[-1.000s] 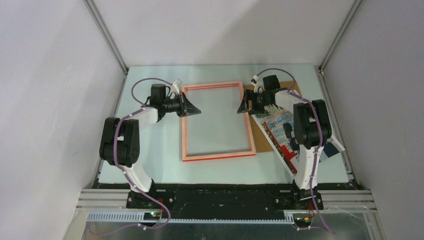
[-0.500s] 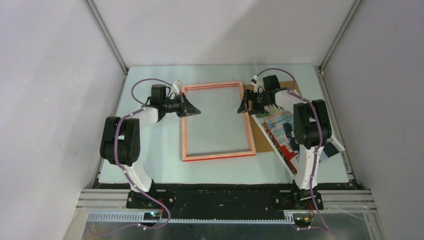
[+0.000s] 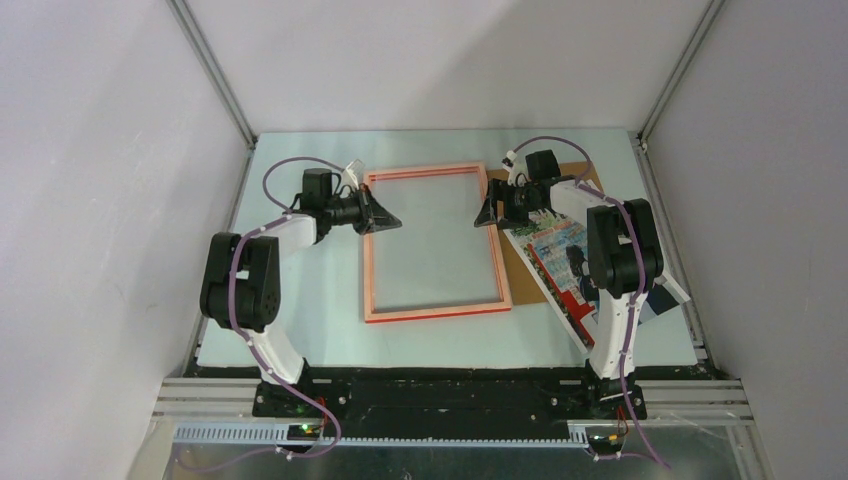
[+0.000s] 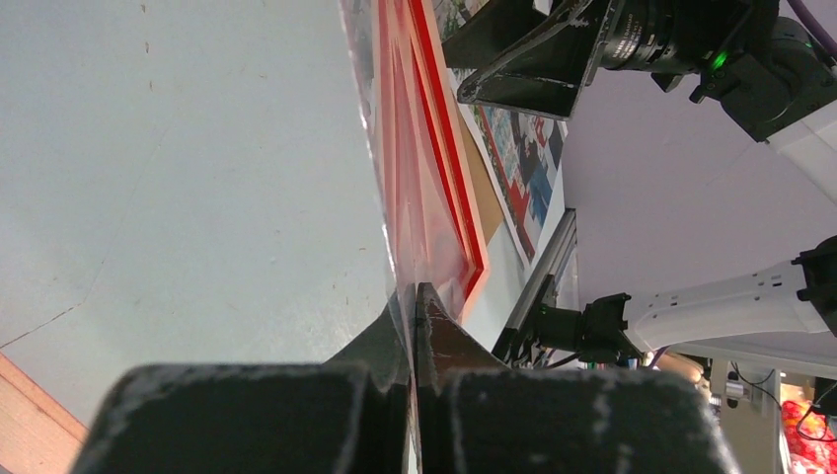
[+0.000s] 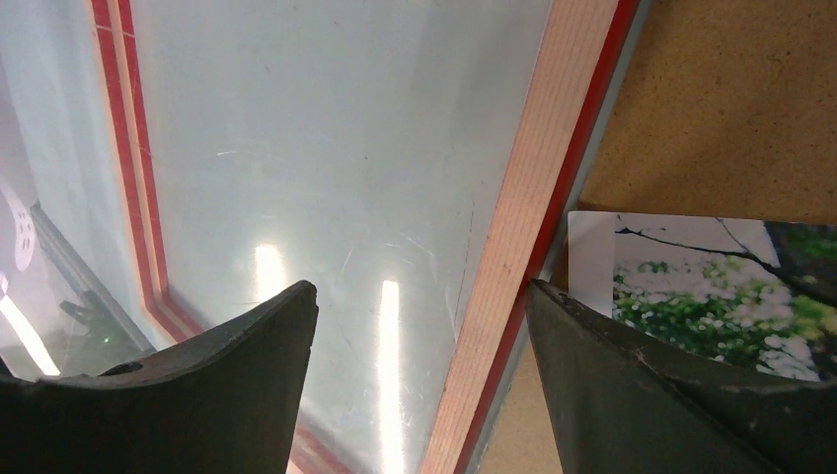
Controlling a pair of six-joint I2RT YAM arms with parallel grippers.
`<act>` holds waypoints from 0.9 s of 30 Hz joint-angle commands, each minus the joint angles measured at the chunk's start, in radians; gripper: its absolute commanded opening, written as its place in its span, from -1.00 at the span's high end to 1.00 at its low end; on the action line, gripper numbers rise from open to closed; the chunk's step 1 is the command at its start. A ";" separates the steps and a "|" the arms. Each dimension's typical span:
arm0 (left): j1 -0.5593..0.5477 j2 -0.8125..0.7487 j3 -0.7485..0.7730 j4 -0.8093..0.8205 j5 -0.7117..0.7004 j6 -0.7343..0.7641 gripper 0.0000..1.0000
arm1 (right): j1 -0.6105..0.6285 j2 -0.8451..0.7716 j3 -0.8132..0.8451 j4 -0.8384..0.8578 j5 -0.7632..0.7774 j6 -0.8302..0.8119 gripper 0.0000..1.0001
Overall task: Put the photo into the frame
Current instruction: Place the photo frame item in the photo frame.
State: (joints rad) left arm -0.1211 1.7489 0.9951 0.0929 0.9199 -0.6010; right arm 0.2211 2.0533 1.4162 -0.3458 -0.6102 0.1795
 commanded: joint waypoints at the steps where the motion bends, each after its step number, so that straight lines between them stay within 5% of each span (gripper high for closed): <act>1: 0.005 0.008 0.012 0.077 0.029 -0.042 1.00 | 0.011 0.010 0.030 0.006 -0.008 -0.011 -0.63; 17: 0.005 0.016 -0.034 0.262 0.110 -0.221 1.00 | 0.023 0.027 0.030 0.004 0.011 -0.013 -0.62; 27: 0.007 0.020 -0.050 0.310 0.128 -0.256 1.00 | 0.038 0.010 0.029 -0.013 0.153 -0.035 -0.38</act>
State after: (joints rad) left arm -0.1154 1.7695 0.9512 0.3313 1.0073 -0.8303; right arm 0.2516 2.0617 1.4166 -0.3462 -0.5224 0.1696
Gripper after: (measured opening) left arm 0.005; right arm 0.719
